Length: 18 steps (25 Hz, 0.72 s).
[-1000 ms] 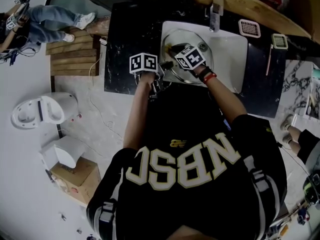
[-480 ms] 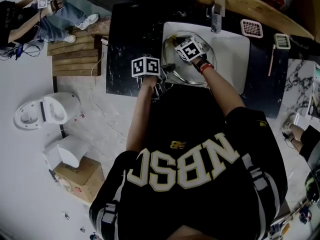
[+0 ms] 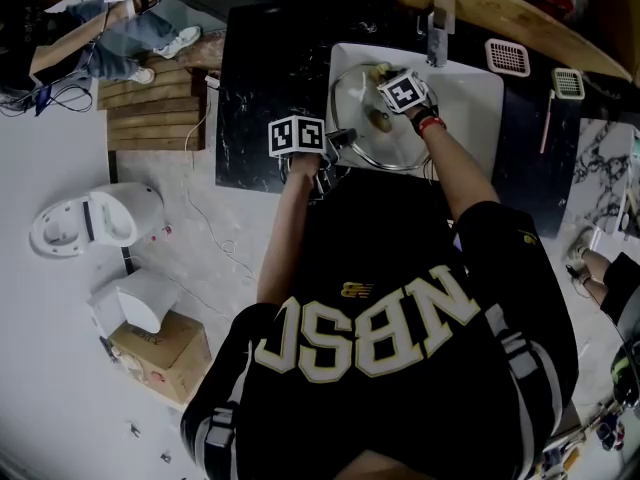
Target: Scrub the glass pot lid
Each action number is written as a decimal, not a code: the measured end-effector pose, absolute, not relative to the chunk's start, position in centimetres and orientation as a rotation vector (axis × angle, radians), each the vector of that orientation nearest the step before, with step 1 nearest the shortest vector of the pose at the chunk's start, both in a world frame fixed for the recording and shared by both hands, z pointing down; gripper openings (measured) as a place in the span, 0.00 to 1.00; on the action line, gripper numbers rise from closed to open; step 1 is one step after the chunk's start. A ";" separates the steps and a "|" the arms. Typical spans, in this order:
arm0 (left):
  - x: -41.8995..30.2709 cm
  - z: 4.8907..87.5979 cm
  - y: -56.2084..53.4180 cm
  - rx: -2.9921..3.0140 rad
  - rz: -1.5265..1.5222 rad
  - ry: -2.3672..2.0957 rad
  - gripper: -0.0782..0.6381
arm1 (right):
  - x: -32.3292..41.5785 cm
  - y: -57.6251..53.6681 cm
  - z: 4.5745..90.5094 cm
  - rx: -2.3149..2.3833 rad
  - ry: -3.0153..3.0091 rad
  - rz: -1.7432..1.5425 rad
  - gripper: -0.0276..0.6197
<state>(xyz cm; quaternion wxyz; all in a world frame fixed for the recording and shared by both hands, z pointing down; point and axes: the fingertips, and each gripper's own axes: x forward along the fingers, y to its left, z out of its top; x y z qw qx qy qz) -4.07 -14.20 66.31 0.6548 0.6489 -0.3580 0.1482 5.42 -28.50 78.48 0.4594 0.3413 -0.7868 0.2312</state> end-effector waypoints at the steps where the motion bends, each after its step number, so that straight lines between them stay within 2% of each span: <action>1: -4.1 66.3 -14.2 1.472 0.336 -0.812 0.27 | 6.4 -28.5 78.7 0.848 -1.911 0.554 0.15; 7: -4.0 66.4 -13.9 1.475 0.330 -0.802 0.27 | 8.3 -24.7 79.6 0.652 -1.901 0.731 0.15; 11: -4.1 66.4 -13.9 1.479 0.323 -0.805 0.27 | 13.9 -24.9 79.9 0.641 -1.752 0.550 0.15; 18: -3.9 66.4 -14.2 1.492 0.326 -0.804 0.27 | 14.9 -20.8 79.0 0.462 -1.715 0.594 0.14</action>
